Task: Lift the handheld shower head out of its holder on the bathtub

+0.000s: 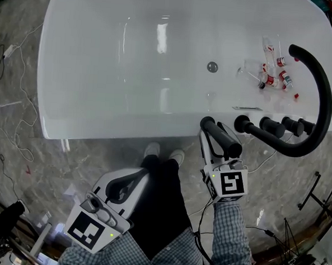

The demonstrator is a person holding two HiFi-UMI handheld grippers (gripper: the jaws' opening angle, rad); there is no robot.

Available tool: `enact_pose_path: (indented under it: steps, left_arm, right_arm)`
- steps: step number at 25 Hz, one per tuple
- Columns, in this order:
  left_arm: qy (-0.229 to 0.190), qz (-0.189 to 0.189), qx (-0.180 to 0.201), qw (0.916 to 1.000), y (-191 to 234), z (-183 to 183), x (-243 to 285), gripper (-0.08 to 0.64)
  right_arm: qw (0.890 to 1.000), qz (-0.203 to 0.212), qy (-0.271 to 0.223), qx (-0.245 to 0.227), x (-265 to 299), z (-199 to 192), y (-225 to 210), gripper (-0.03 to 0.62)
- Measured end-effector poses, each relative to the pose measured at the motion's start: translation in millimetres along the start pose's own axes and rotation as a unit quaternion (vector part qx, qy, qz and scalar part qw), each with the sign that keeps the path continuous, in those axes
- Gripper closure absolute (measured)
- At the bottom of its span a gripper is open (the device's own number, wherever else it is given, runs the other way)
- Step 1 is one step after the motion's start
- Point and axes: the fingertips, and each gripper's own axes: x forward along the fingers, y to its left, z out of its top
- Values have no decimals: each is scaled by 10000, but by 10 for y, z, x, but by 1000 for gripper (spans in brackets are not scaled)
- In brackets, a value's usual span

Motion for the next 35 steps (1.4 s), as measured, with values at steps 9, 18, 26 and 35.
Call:
enact_pose_path:
  steps: [9, 18, 26, 35]
  left_arm:
    - [59, 60, -31, 10000, 37, -78, -31, 554]
    - [22, 155, -139, 9998, 66, -104, -63, 554]
    - [-27, 201, -180, 9996, 60, -96, -112, 554]
    - [-112, 153, -121, 9997, -1, 10, -142, 554]
  right_arm:
    - [9995, 26, -154, -278, 194, 73, 27, 419]
    - [9977, -202, -260, -593, 252, 128, 28, 468]
    - [9978, -298, -253, -543, 203, 155, 3, 469]
    - [9977, -352, -377, -442, 31, 343, -8, 470]
